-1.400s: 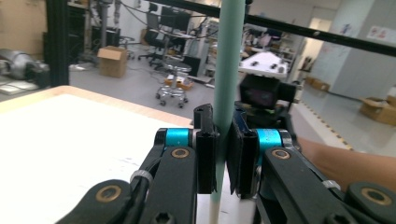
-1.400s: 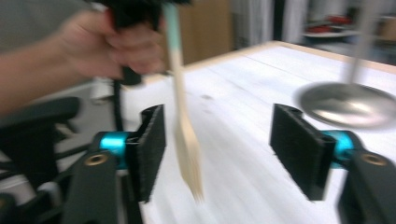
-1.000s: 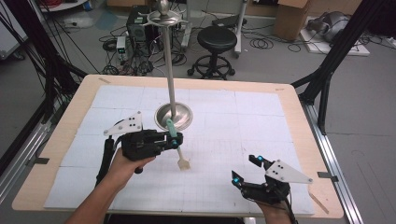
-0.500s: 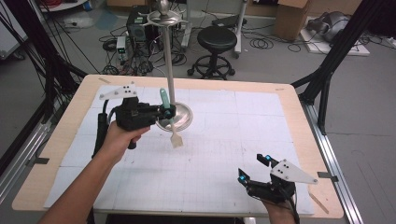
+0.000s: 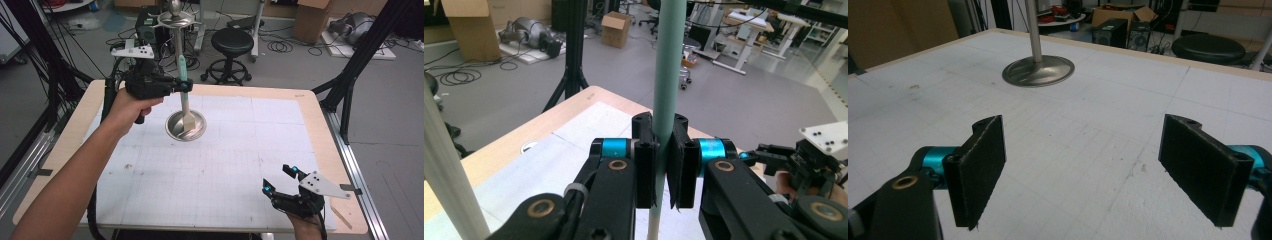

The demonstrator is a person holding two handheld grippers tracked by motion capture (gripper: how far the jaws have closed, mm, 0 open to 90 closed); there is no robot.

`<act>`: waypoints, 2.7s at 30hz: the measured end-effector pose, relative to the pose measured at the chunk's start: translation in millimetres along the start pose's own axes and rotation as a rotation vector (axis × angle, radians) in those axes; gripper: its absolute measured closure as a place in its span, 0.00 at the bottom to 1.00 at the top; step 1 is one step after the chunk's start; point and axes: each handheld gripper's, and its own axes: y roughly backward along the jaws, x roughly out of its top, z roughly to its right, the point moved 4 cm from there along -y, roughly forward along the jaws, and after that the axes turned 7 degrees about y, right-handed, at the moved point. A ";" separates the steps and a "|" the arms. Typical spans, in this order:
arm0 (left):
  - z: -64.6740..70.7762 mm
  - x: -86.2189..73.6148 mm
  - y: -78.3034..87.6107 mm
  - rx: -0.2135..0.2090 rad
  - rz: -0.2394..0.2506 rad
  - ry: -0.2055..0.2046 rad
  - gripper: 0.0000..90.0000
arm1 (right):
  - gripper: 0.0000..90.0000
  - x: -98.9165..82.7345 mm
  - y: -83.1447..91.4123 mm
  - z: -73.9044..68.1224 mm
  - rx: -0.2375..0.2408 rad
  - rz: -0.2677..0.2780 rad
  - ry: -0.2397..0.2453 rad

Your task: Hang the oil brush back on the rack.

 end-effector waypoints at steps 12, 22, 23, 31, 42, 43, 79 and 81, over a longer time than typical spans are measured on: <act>-13.5 35.8 0.9 -0.007 -0.008 0.014 0.92 | 0.19 -2.5 1.7 0.0 0.000 0.001 -0.013; -21.6 44.3 -0.8 -0.011 -0.017 0.019 0.92 | 0.19 -2.7 -1.5 -0.8 0.006 0.000 -0.011; -23.6 43.9 -1.3 -0.007 -0.019 0.018 0.92 | 0.19 -2.7 -1.3 -1.1 0.005 -0.001 -0.013; -30.2 44.0 -2.6 -0.012 -0.014 0.016 0.92 | 0.19 -3.0 -2.3 -2.5 0.009 -0.002 -0.001; -27.9 43.3 -3.3 -0.020 -0.014 0.007 0.92 | 0.19 -4.4 -5.3 -6.2 0.020 -0.012 0.001; -27.1 42.6 -3.8 -0.019 -0.020 0.001 0.92 | 0.19 -4.2 -5.3 -6.3 0.020 -0.009 0.001; -34.4 -3.7 21.6 0.182 0.054 -0.095 0.50 | 0.19 -4.7 4.0 -4.3 0.009 0.005 -0.010; -31.9 -13.3 27.2 0.197 0.068 -0.099 0.46 | 0.19 -4.5 5.8 -4.2 0.007 0.008 -0.014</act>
